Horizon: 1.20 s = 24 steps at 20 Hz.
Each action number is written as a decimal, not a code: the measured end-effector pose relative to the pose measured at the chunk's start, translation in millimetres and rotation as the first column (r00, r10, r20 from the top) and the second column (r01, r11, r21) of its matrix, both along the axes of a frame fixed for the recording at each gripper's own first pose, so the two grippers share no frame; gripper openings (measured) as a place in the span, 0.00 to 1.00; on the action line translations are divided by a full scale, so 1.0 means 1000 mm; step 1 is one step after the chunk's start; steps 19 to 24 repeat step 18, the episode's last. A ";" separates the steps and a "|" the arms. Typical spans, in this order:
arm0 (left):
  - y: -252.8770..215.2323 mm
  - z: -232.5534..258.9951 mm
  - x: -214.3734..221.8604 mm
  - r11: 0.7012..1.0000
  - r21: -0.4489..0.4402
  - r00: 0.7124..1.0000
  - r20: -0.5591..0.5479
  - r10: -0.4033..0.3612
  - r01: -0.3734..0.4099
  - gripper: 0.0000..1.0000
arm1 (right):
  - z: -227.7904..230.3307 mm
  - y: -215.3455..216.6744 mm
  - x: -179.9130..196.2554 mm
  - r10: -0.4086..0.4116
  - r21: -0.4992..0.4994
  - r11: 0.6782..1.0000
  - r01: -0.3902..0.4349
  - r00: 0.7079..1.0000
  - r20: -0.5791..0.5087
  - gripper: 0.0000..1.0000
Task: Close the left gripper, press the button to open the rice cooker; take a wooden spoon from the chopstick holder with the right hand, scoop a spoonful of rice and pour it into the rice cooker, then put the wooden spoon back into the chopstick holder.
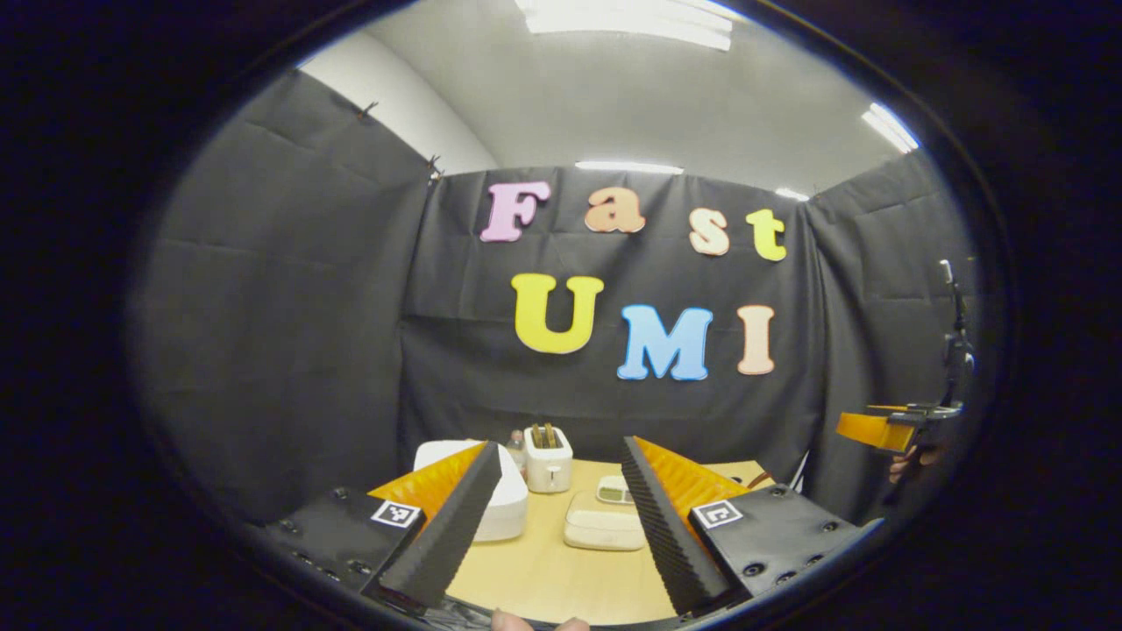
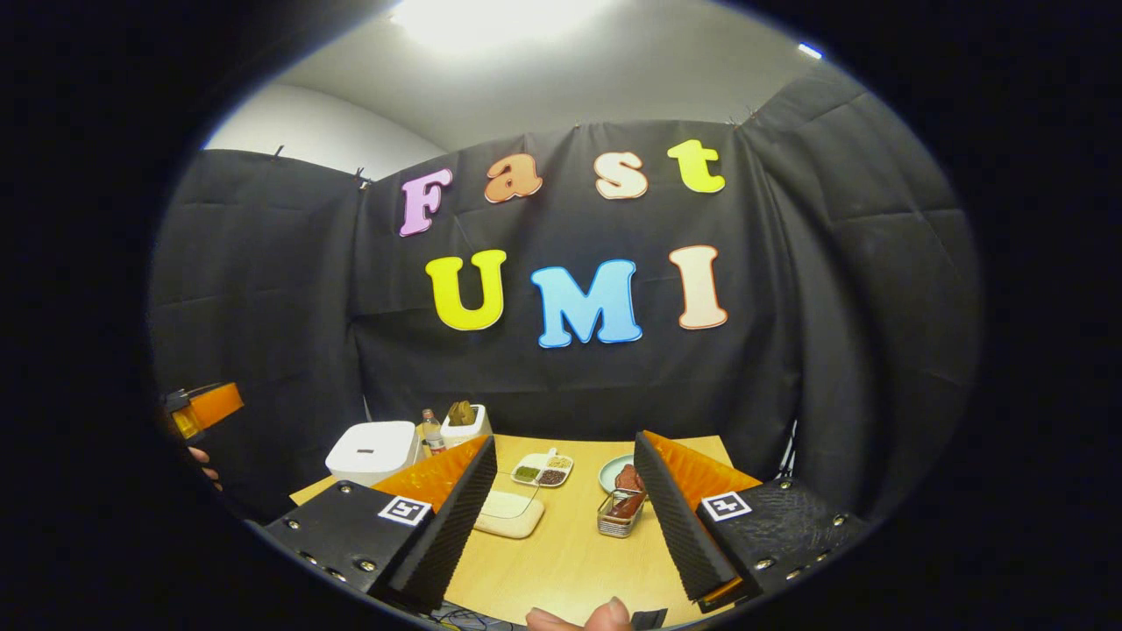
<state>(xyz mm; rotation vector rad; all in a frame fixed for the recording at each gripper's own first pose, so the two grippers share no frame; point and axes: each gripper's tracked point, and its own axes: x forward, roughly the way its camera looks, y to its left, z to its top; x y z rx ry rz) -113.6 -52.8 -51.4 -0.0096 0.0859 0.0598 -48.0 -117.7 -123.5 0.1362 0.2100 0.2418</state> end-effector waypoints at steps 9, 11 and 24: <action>-0.013 0.038 -0.004 0.995 -0.014 0.992 0.068 -0.102 0.103 0.94 | 0.083 0.007 -0.011 -0.126 -0.107 0.983 0.150 0.970 0.207 0.96; 0.009 0.032 0.000 0.994 -0.031 0.993 0.052 -0.105 0.107 0.94 | 0.083 0.024 -0.017 -0.124 -0.125 0.980 0.154 0.968 0.220 0.96; 0.067 0.029 0.001 0.996 -0.049 0.996 0.050 -0.076 0.078 1.00 | 0.078 0.058 -0.025 -0.143 -0.159 0.971 0.177 0.968 0.207 0.95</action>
